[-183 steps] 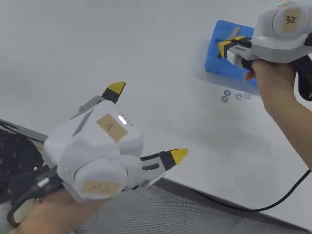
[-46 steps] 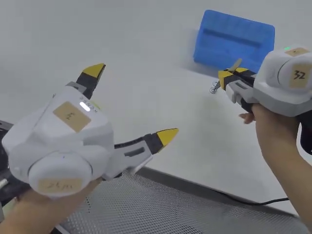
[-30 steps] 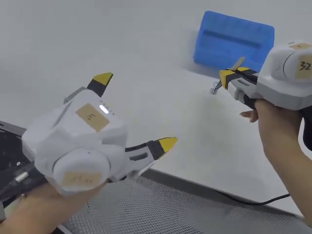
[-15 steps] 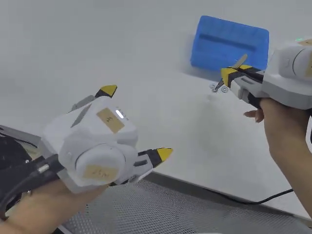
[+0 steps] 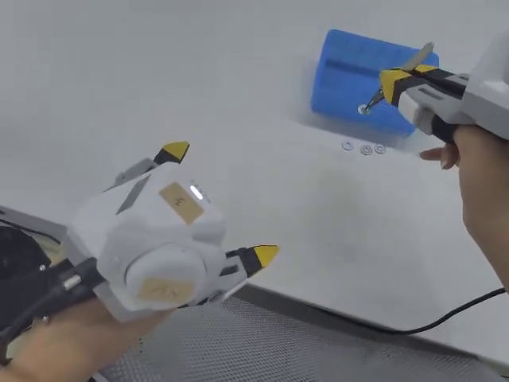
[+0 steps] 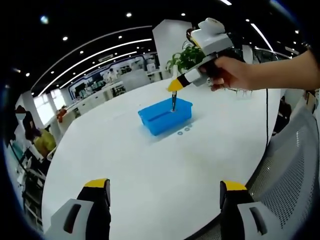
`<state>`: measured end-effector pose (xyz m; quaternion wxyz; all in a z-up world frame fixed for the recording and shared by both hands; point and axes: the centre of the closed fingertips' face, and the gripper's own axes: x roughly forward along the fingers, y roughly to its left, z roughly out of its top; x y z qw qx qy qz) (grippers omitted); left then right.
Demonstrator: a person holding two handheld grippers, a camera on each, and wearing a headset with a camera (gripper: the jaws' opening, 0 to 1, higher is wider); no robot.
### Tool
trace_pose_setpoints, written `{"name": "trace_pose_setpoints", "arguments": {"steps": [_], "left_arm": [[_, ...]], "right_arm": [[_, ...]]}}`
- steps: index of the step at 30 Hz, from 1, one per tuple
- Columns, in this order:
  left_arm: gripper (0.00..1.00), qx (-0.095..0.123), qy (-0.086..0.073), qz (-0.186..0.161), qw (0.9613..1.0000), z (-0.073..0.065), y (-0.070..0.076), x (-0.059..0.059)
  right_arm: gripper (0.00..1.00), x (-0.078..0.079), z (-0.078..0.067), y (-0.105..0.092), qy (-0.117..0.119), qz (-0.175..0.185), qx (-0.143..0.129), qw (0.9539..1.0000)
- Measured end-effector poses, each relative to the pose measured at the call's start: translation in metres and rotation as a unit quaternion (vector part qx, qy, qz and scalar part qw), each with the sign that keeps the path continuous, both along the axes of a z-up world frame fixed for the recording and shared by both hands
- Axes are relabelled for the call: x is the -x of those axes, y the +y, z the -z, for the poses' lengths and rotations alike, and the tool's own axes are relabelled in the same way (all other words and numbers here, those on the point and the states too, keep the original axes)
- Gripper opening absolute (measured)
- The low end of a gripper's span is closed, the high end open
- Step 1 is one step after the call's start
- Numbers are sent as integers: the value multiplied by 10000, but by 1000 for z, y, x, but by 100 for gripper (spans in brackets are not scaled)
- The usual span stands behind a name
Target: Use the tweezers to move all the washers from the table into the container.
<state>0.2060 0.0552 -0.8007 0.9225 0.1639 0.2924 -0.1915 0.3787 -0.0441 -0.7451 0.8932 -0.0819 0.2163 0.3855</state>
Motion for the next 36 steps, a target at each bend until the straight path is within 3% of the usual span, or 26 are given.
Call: {"name": "trace_pose_setpoints", "arguments": {"steps": [3, 4, 7, 10, 15, 16, 22, 36], "left_arm": [[94, -66, -25, -36, 10000, 0, 2, -1], [95, -119, -113, -68, 9998, -3, 5, -2], [94, 61, -97, -140, 9998, -5, 5, -3], [93, 97, -118, -172, 9997, -5, 6, -4], [93, 64, -68, -157, 9998, -3, 5, -3], [93, 47, -62, -150, 9999, -3, 5, -3], [94, 69, -272, -258, 9993, -11, 9, -7], [92, 91, -208, -277, 9994, -9, 10, -6]], "right_arm": [[2, -5, -4, 1, -44, 7, -37, 10000], [2, -7, -5, 2, -53, 11, -42, 10000], [2, -14, -8, 4, -122, 20, -50, 9999], [2, -21, -6, 8, -125, 26, -63, 9999], [2, -31, 9, 18, -62, 5, 15, 10000], [2, -39, 16, 20, -58, 5, 70, 10000], [2, -50, 38, 28, -7, 30, 244, 9997], [2, -53, 67, 28, 278, 68, 381, 9989]]}}
